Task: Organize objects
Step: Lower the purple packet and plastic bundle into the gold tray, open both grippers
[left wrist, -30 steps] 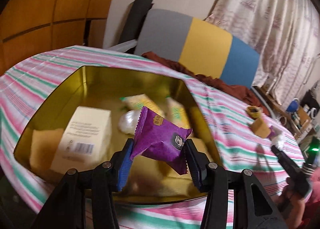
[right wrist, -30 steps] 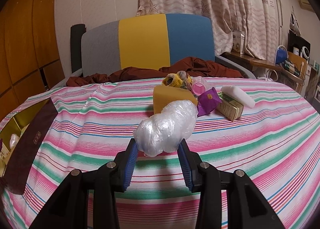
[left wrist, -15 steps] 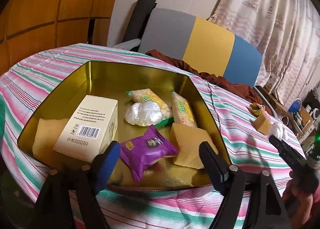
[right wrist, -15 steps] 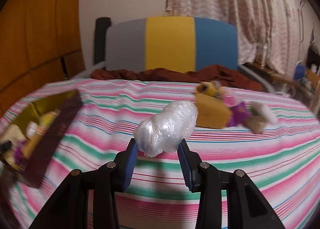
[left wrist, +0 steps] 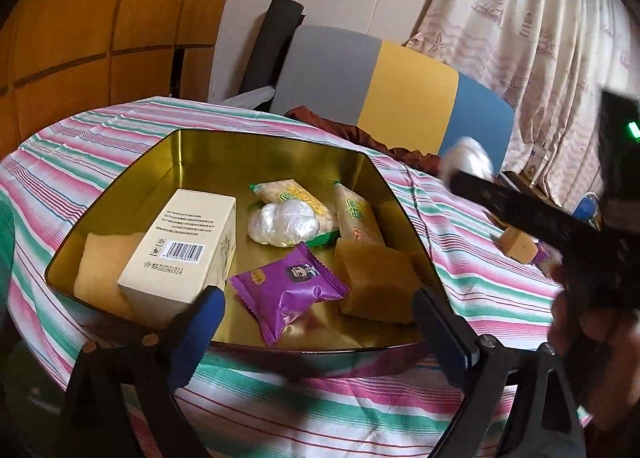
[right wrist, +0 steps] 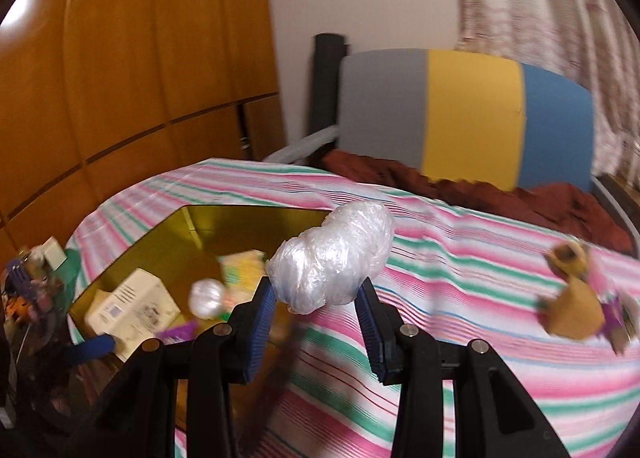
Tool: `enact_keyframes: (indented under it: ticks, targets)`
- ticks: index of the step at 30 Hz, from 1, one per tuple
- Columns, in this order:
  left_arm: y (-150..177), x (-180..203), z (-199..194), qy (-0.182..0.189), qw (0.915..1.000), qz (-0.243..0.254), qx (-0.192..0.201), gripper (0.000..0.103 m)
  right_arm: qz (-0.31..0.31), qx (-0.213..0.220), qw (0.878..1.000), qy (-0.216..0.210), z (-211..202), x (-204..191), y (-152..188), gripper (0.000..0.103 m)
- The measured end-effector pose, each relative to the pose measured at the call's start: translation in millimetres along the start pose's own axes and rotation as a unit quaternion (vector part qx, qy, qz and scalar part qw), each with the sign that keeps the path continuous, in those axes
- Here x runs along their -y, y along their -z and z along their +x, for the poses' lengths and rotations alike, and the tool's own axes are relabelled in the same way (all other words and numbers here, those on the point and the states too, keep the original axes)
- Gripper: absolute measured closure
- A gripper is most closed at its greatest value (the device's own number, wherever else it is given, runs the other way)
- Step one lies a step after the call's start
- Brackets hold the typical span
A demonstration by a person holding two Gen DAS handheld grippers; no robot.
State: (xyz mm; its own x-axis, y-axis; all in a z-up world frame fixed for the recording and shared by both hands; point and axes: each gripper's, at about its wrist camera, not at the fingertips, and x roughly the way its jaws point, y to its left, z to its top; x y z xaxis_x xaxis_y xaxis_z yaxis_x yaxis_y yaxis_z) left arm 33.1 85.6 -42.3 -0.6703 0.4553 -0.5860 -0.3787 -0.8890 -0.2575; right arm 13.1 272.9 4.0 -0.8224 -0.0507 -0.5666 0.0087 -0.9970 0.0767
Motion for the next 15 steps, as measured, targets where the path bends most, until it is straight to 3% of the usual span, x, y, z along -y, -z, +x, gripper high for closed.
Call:
enact_keyframes:
  ticks: [9, 15]
  targets:
    - [-1, -7, -4, 0.006, 0.9999, -0.012, 0.006, 0.005, -0.036, -0.095, 0.994, -0.046, 72, -26, -31, 0.06]
    - [-5, -17, -4, 0.002, 0.9995, -0.032, 0.006, 0.004, -0.014, -0.133, 0.991, -0.018, 109, -31, -35, 0.05]
